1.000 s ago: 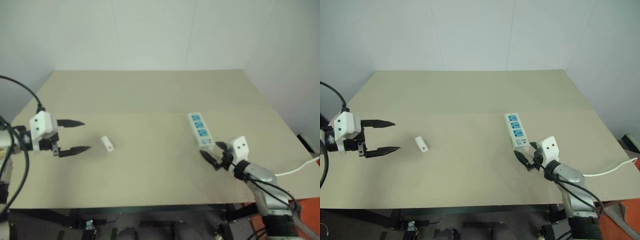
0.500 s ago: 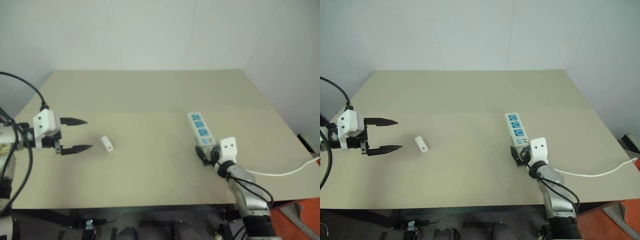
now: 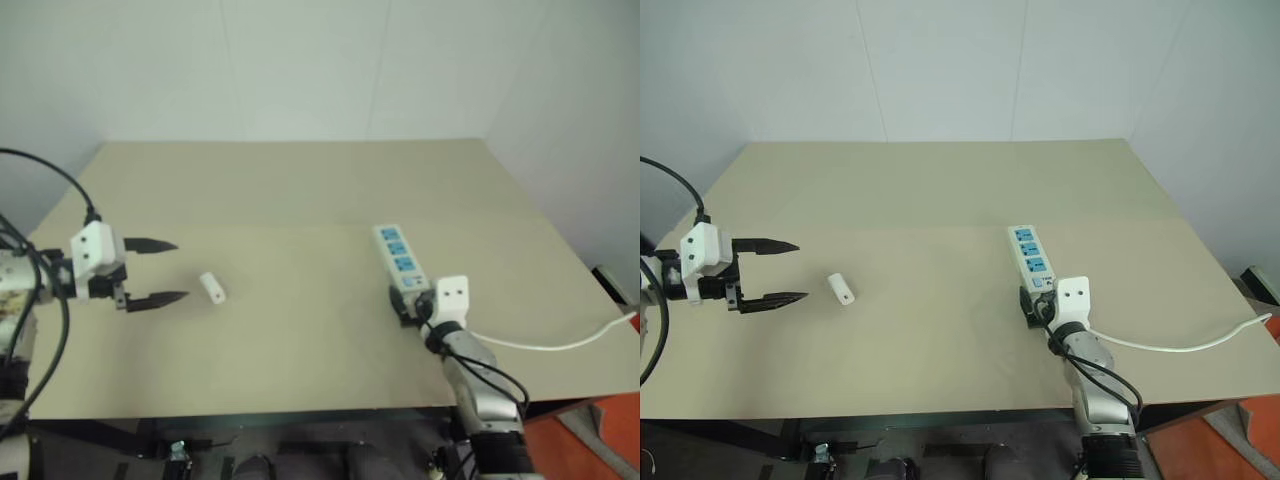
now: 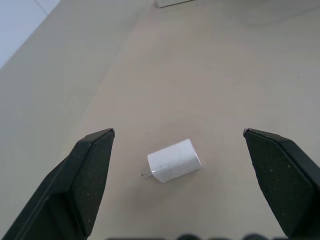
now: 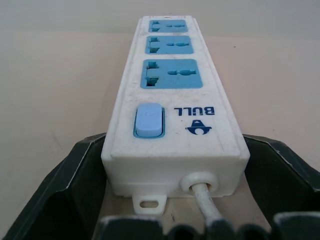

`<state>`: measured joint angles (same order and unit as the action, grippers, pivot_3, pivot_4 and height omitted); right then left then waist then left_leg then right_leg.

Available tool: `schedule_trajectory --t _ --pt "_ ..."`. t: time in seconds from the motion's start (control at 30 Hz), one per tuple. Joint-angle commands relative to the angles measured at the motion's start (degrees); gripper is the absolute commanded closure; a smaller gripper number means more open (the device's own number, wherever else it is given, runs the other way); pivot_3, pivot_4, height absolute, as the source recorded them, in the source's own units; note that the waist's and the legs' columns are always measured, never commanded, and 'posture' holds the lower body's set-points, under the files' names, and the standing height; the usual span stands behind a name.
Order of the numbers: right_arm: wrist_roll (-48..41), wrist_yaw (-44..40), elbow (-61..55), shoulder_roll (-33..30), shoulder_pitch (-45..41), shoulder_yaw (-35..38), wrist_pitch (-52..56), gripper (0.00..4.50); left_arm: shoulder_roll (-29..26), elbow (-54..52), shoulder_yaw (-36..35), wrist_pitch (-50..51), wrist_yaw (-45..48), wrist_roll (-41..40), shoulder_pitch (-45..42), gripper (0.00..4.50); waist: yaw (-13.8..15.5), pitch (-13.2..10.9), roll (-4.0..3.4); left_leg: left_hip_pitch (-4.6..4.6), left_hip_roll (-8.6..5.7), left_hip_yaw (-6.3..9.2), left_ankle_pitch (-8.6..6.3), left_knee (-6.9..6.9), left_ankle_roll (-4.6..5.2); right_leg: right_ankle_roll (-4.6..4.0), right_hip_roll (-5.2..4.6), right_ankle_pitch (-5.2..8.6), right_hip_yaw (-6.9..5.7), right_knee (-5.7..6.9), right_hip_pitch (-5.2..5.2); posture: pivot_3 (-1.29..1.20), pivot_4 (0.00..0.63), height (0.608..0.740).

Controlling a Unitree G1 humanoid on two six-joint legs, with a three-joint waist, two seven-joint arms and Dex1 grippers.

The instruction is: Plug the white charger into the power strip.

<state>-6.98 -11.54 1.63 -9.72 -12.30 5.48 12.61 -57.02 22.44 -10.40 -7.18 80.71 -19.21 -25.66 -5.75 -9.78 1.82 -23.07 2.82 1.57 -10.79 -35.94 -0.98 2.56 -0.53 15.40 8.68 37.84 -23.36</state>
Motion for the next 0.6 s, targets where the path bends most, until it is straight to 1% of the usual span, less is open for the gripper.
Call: schedule_trajectory --t 0.03,0.13,0.23,0.3,0.4,0.5,0.6 --pt "-1.4 -0.4 0.5 -0.1 -1.0 1.3 -1.4 1.08 -1.0 -2.4 -1.9 0.5 -0.3 -1.2 -0.1 0.00 0.0 0.0 0.06 0.00 0.00 0.00 0.00 -0.01 0.00 0.00 0.00 0.00 0.00 0.00 0.01 0.00 0.150 0.740" --pt "-1.8 -1.1 0.5 -0.8 -1.2 1.5 -0.8 1.08 -1.6 -3.0 -1.5 0.5 -0.1 -0.9 -0.7 0.00 0.0 0.0 0.08 0.05 0.00 0.00 0.00 -0.02 0.00 0.00 0.00 0.00 0.00 0.01 0.04 0.00 0.150 0.740" --pt "-1.8 -2.1 0.4 -2.5 -0.8 1.5 -0.1 1.08 -3.3 -3.8 0.1 1.8 1.0 0.3 -3.1 0.00 0.1 0.0 0.07 0.06 0.00 0.00 0.00 -0.01 0.00 0.00 0.00 0.00 0.00 0.01 0.05 0.00 0.150 0.740" --pt "-1.9 -2.8 0.8 -3.5 -0.8 1.6 0.3 1.08 -4.8 -3.2 2.4 -0.3 4.2 2.1 -6.2 0.00 0.1 0.0 0.09 0.04 0.00 0.00 0.00 -0.01 0.00 0.01 0.00 0.00 0.00 -0.01 0.04 0.00 0.150 0.740" --pt "-2.5 -3.5 1.3 -4.5 -1.4 2.0 1.0 1.08 -6.0 0.2 7.7 -3.5 10.8 3.0 -13.5 0.00 0.4 0.1 0.10 0.00 -0.02 0.02 0.00 -0.02 0.00 0.01 0.00 0.00 -0.03 -0.09 0.07 0.00 0.150 0.740" --pt "-3.1 -4.4 2.5 -5.7 -2.7 2.2 1.1 1.08 -8.0 2.9 21.4 -9.2 11.8 0.9 -21.3 0.00 0.2 0.1 0.10 0.00 -0.04 0.01 0.00 -0.04 0.00 0.03 -0.01 0.00 -0.02 -0.12 0.10 0.00 0.150 0.740" --pt "-3.5 -4.9 3.5 -6.1 -3.7 2.4 1.1 1.08 -7.8 8.6 34.2 -16.9 11.8 2.9 -30.2 0.00 0.2 0.1 0.10 0.00 -0.05 0.02 0.00 -0.03 0.00 0.04 0.00 0.00 -0.01 -0.10 0.09 0.00 0.150 0.740"
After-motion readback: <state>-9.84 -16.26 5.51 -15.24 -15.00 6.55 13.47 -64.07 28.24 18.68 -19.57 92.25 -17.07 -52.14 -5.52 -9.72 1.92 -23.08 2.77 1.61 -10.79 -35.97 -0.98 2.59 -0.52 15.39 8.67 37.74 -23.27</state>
